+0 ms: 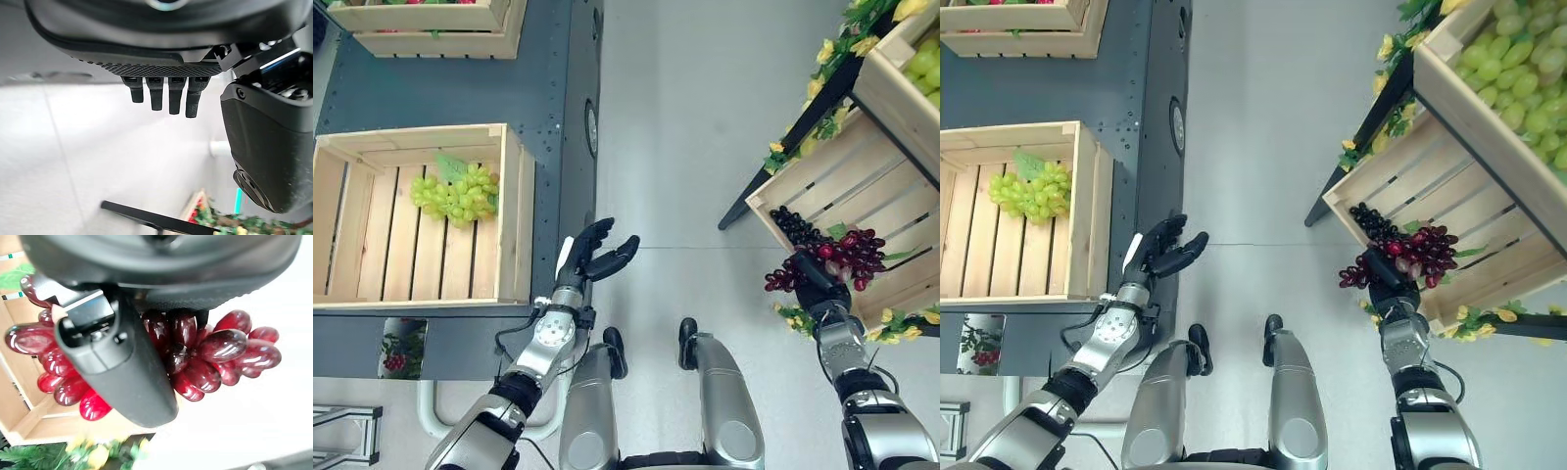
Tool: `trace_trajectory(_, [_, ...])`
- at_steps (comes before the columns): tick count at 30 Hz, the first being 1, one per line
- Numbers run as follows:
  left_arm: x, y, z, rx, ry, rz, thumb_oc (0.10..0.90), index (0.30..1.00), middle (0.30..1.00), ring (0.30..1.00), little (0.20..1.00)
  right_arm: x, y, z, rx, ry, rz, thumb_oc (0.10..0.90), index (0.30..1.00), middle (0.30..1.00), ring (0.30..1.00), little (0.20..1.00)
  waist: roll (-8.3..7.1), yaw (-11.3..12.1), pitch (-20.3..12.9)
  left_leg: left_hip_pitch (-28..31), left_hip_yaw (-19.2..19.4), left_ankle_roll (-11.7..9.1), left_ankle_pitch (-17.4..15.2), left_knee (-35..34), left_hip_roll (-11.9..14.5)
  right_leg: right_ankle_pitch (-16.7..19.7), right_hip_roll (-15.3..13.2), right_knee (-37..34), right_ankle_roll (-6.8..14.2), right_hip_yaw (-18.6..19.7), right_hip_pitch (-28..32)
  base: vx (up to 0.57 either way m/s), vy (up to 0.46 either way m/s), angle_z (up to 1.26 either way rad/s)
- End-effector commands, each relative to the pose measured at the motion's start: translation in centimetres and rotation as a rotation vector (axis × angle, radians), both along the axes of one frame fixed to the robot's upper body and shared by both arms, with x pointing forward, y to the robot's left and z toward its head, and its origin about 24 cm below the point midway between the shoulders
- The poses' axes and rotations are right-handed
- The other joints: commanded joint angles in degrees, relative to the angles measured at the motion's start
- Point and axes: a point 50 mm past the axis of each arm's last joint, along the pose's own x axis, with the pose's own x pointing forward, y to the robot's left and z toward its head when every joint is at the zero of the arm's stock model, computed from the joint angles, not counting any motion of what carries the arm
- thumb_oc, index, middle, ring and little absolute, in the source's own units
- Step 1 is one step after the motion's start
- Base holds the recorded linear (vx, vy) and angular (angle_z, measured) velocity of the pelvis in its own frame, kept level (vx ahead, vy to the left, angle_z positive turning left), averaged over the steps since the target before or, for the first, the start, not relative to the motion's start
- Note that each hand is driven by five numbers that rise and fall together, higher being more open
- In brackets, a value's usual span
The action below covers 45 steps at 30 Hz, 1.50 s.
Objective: Pick up the fruits from the basket on one side to the basket on the other side
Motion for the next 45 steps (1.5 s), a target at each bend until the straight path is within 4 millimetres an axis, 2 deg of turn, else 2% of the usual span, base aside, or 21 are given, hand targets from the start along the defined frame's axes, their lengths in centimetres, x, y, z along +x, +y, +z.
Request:
trace_trajectory(1, [0.3,-1.3,3.7,-0.018,-0.167,-0.065,0.800,0.900,0.900,0.900,0.900,-1.2,-6.4,5.1,-0.205,-0.076,-0.168,0.400,0.300,0.300,0.300,0.300,-0.81,0.36,-0.94,-1.78,0.67,1.66,-8.01,6.27,-1.08,-2.04,1.06,2.61,-1.95,-4.74,2.26,0.00,-0.005,0.09])
trace_trajectory(4, [0.1,-1.4,3.6,-0.007,-0.151,-0.085,0.800,0.900,0.900,0.900,0.900,-1.9,-7.7,5.8,-0.251,-0.034,-0.205,0.400,0.300,0.300,0.300,0.300,-1.71,0.68,-0.93,-4.72,-0.28,2.10,-8.91,9.00,-1.08,-1.63,1.33,3.81,-1.68,-5.25,-0.22,-0.01,-0.026,0.10])
trace_trajectory(5, [-0.1,-1.2,3.7,0.005,-0.151,-0.089,0.800,0.900,0.900,0.900,0.900,-2.0,-8.3,6.3,-0.267,-0.022,-0.213,0.400,0.300,0.300,0.300,0.300,-2.43,0.78,-0.93,-7.20,-0.29,2.60,-8.24,10.19,-0.79,-0.66,1.33,4.25,-2.17,-5.92,-2.40,-0.01,-0.041,0.04])
trace_trajectory(6, [-0.2,-1.2,3.6,0.014,-0.146,-0.094,0.800,0.900,0.900,0.900,0.900,-2.2,-8.7,6.6,-0.278,-0.012,-0.222,0.400,0.300,0.300,0.300,0.300,-2.76,0.89,-0.93,-7.35,-0.93,2.41,-8.97,10.54,-1.03,-0.87,1.61,4.45,-1.60,-5.65,-2.64,-0.06,-0.056,0.00])
trace_trajectory(9, [-0.2,-0.8,3.9,0.046,-0.154,-0.106,0.800,0.900,0.900,0.900,0.900,-2.7,-10.0,7.5,-0.296,0.014,-0.265,0.400,0.300,0.300,0.300,0.300,-3.96,1.12,-0.93,-10.55,-1.10,3.12,-8.65,12.09,-0.89,0.19,1.80,5.33,-1.95,-6.16,-5.86,-0.02,-0.068,0.00])
trace_trajectory(13, [-0.1,-0.7,4.5,0.062,-0.163,-0.117,0.800,0.900,0.900,0.900,0.900,-3.7,-11.8,8.4,-0.325,0.075,-0.311,0.400,0.300,0.300,0.300,0.300,-4.59,1.25,-0.93,-12.16,-1.33,3.41,-8.78,12.84,-0.74,0.61,1.91,5.93,-1.94,-6.53,-7.60,0.01,-0.068,0.00])
trace_trajectory(14, [-0.2,-0.8,4.4,0.068,-0.158,-0.122,0.800,0.900,0.900,0.900,0.900,-4.4,-12.7,8.6,-0.370,0.136,-0.325,0.400,0.300,0.300,0.300,0.300,-4.70,1.31,-0.93,-11.60,-1.81,2.98,-9.70,13.12,-0.77,0.07,2.06,6.28,-1.26,-6.36,-7.11,0.04,-0.043,0.01])
trace_trajectory(18, [0.0,-0.7,4.4,0.084,-0.152,-0.123,0.800,0.900,0.900,0.900,0.900,-5.4,-14.2,9.3,-0.495,0.294,-0.302,0.400,0.300,0.300,0.300,0.300,-5.19,1.38,-0.93,-12.04,-1.81,2.79,-9.44,13.09,-0.42,0.22,1.98,6.52,-1.29,-6.85,-7.56,0.02,-0.049,-0.01])
trace_trajectory(23, [0.0,-0.4,4.5,0.093,-0.153,-0.123,0.800,0.900,0.900,0.900,0.900,-6.3,-15.3,10.2,-0.630,0.437,-0.308,0.400,0.300,0.300,0.300,0.300,-5.78,1.54,-0.93,-12.37,-1.58,2.65,-8.84,12.45,0.19,0.68,1.76,5.91,-1.22,-7.63,-7.65,-0.01,-0.056,-0.02])
trace_trajectory(26, [-0.1,-0.4,4.4,0.099,-0.149,-0.125,0.800,0.900,0.900,0.900,0.900,-6.1,-15.8,11.7,-0.801,0.532,-0.303,0.400,0.300,0.300,0.300,0.300,-5.94,1.82,-0.93,-12.46,-1.36,2.68,-8.42,11.74,0.49,0.85,1.49,5.60,-1.19,-8.12,-7.79,-0.01,-0.033,0.00])
trace_trajectory(27, [-0.1,-0.4,4.3,0.098,-0.148,-0.124,0.800,0.900,0.900,0.900,0.900,-6.0,-15.8,12.0,-0.816,0.534,-0.306,0.400,0.300,0.300,0.300,0.300,-5.95,1.82,-0.93,-12.46,-1.32,2.69,-8.32,11.62,0.53,0.89,1.46,5.57,-1.20,-8.18,-7.83,0.00,0.000,0.00])
trace_trajectory(28, [-0.1,-0.2,4.2,0.097,-0.145,-0.122,0.800,0.900,0.900,0.900,0.900,-5.5,-15.9,13.3,-0.870,0.544,-0.324,0.400,0.300,0.300,0.300,0.300,-6.01,1.90,-0.93,-12.42,-1.18,2.64,-8.18,11.31,0.72,0.72,1.31,5.63,-1.29,-8.40,-7.87,0.00,0.000,0.00])
trace_trajectory(33, [-0.5,0.1,3.9,0.083,-0.150,-0.117,0.800,0.900,0.900,0.900,0.900,-5.0,-15.9,15.1,-0.941,0.556,-0.408,0.400,0.300,0.300,0.300,0.300,-5.74,2.05,-0.93,-12.20,-0.88,2.58,-7.85,10.51,0.96,0.28,1.11,5.57,-1.50,-8.59,-7.80,0.00,0.000,0.00])
trace_trajectory(37, [-0.8,0.1,3.5,0.076,-0.148,-0.117,0.800,0.900,0.900,0.900,0.900,-4.6,-15.7,16.6,-0.971,0.483,-0.504,0.400,0.300,0.300,0.300,0.300,-5.19,2.19,-0.93,-11.95,-0.65,2.70,-7.83,10.21,0.83,-0.11,0.95,5.88,-1.53,-8.53,-7.75,0.00,0.003,0.01])
trace_trajectory(38, [-0.8,0.1,3.5,0.073,-0.146,-0.115,0.800,0.900,0.900,0.900,0.900,-4.3,-15.5,17.1,-0.983,0.454,-0.527,0.800,0.900,0.900,0.900,0.900,-4.98,2.14,-0.93,-11.94,-0.60,2.70,-7.83,10.15,0.74,-0.24,0.88,6.08,-1.52,-8.47,-7.87,0.02,0.015,0.04])
trace_trajectory(42, [-0.9,0.2,3.3,0.062,-0.146,-0.113,0.800,0.900,0.900,0.900,0.900,-3.8,-15.0,17.3,-0.972,0.426,-0.541,0.800,0.900,0.900,0.900,0.900,-4.41,2.12,-0.93,-11.70,-0.28,2.69,-7.75,9.83,0.68,-0.48,0.57,6.25,-1.53,-8.34,-8.00,0.02,0.035,0.02])
trace_trajectory(45, [-1.1,0.1,3.2,0.047,-0.148,-0.116,0.800,0.900,0.900,0.900,0.900,-3.6,-14.6,16.4,-0.972,0.451,-0.527,0.800,0.900,0.900,0.900,0.900,-3.90,2.14,-0.93,-11.57,-0.04,2.72,-7.79,9.94,0.66,-0.73,0.27,6.40,-1.61,-8.22,-7.95,0.01,0.023,0.01])
